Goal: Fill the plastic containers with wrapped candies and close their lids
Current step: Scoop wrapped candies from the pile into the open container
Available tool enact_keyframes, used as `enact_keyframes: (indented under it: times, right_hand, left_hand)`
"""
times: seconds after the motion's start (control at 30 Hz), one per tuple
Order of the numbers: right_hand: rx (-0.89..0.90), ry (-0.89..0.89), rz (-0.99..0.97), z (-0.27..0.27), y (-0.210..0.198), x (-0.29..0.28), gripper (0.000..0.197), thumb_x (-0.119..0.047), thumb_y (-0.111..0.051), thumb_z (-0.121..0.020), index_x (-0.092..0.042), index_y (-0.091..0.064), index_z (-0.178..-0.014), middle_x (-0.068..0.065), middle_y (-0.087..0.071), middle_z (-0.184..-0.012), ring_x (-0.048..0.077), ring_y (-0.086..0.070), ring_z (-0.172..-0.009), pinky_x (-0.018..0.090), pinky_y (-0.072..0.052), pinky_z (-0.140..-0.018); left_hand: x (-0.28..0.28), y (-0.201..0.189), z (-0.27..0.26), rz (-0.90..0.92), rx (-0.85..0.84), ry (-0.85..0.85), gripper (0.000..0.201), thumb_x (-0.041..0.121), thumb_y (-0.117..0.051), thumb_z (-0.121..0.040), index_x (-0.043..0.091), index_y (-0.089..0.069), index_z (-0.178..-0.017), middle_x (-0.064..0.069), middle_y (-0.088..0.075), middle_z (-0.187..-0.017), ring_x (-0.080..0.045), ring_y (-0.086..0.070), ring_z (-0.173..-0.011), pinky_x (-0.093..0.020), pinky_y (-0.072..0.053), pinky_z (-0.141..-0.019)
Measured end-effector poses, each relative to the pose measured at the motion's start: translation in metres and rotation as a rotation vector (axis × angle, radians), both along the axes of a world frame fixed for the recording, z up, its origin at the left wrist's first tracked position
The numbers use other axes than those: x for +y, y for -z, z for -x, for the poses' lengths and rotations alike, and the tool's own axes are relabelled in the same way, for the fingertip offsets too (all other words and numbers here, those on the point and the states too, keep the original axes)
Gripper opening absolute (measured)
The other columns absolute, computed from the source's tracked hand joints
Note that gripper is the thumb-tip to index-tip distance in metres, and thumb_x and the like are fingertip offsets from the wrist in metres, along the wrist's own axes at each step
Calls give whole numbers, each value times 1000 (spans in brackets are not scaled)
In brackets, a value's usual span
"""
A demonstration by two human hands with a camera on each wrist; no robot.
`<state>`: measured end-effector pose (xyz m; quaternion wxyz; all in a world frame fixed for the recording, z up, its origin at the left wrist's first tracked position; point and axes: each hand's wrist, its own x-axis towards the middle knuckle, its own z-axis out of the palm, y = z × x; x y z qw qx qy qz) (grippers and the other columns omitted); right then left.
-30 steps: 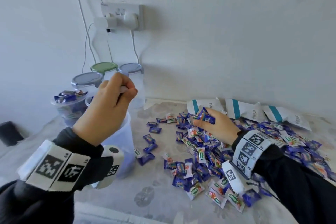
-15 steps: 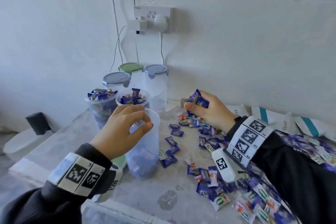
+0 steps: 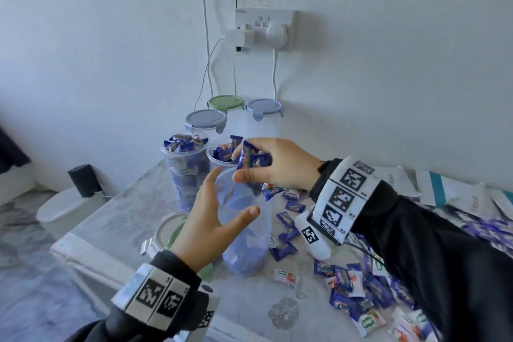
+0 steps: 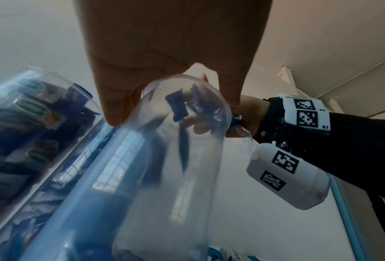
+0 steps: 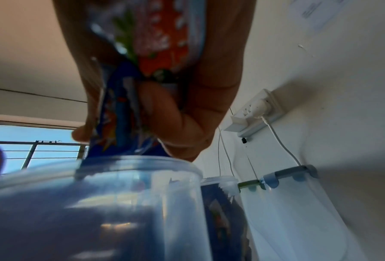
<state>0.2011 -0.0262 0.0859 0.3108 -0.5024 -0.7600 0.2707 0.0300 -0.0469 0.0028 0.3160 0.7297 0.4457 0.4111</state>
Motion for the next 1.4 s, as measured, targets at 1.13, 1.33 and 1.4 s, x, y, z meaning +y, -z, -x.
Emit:
enact_keyframes:
  times: [1.13,1.33,1.4]
  right_hand:
    - [324,62,-168,-11,66,-37,63,-63,-23,-93,-21,-55,-127,-10,-56,-130,-2,-46,-124,12,-31,-103]
    - [242,402,-44,-68,99,-125,38,-44,-37,-91,-37,-49,-126,-27,-50,-128,-15,-41,-120,9,-32,-99]
    - [137,510,-21,-88,115,-158,34,-48,-38,-89,-46,-43,-123,-33,-44,-128,-20,-35,-120,2,-25,-95]
  left_hand:
    - [-21,2,-19,-387,19,-251,79,49,-54,-74,11,-34,-140,-4,-35,-143,-21,-32,-134,-39,-34,-105]
    - [-74,22,-61,-502,-145,-173,28,19,-52,-75,21,-51,-102,12,-44,-94,-8,-45,-86,-16,-37,-80]
    - [-82,44,-77,-352,-132,-94,30,24,-51,-71,25,-51,-101,14,-47,-94,1,-44,-89,-8,-34,-80]
